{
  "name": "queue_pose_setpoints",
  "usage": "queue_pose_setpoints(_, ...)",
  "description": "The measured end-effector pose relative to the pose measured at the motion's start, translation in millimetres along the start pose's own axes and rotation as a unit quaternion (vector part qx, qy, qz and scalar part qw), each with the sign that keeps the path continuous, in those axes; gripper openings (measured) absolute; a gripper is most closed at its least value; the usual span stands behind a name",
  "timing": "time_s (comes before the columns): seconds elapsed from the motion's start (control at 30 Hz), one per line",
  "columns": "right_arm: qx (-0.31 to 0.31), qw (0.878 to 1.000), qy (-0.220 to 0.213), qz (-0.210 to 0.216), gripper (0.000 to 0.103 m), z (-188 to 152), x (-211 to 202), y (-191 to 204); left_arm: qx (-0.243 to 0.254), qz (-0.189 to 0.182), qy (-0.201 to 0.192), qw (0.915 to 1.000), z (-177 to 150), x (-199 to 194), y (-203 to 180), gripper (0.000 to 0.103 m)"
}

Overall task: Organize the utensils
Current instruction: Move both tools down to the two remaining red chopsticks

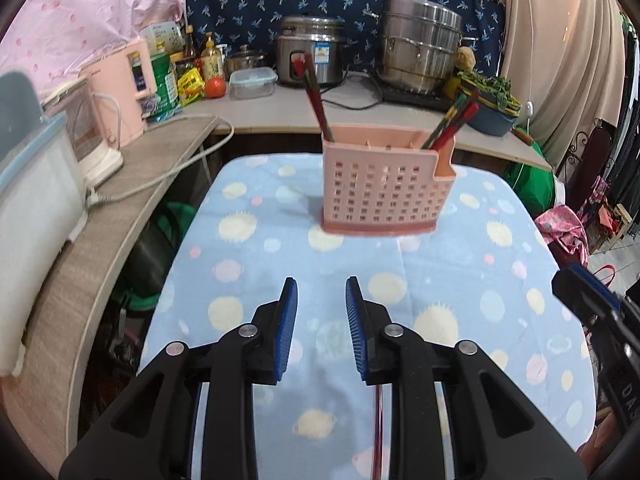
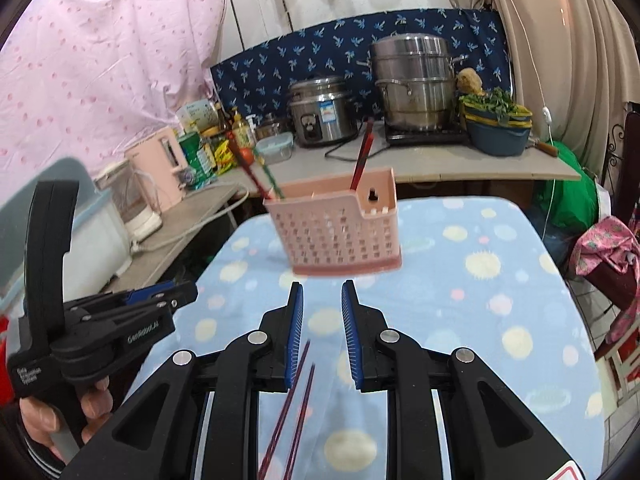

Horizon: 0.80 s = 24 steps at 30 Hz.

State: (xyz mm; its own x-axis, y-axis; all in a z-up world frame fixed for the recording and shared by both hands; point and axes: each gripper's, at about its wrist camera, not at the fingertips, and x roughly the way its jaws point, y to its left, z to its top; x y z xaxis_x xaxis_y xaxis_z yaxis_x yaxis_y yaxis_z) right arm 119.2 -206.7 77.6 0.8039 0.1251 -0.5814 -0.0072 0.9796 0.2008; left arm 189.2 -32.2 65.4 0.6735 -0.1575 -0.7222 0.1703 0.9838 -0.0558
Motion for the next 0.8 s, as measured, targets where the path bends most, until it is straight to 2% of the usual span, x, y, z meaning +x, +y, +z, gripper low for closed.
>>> queue_pose_setpoints(0.07,-0.002,1.0,0.015,-0.004,0.02,-21.8,-2.6,3.5,-0.001,-0.001,0.008,1.0,-14.7,-0.3,2.1,0.031)
queue_pose_setpoints(0.43,-0.007,0.996,0.09,-0.01,0.02,-109.3,-4.1,12.1,0.01,0.006,0.066,0.9978,-103.3,6.4,7.4,0.031)
queue_pose_setpoints(0.8,-0.006,0.991,0.135,0.0,0.02,-162.2,-6.0,20.9,0.019,0.004,0.089,0.9958,-149.7,3.7,12.3,0.034)
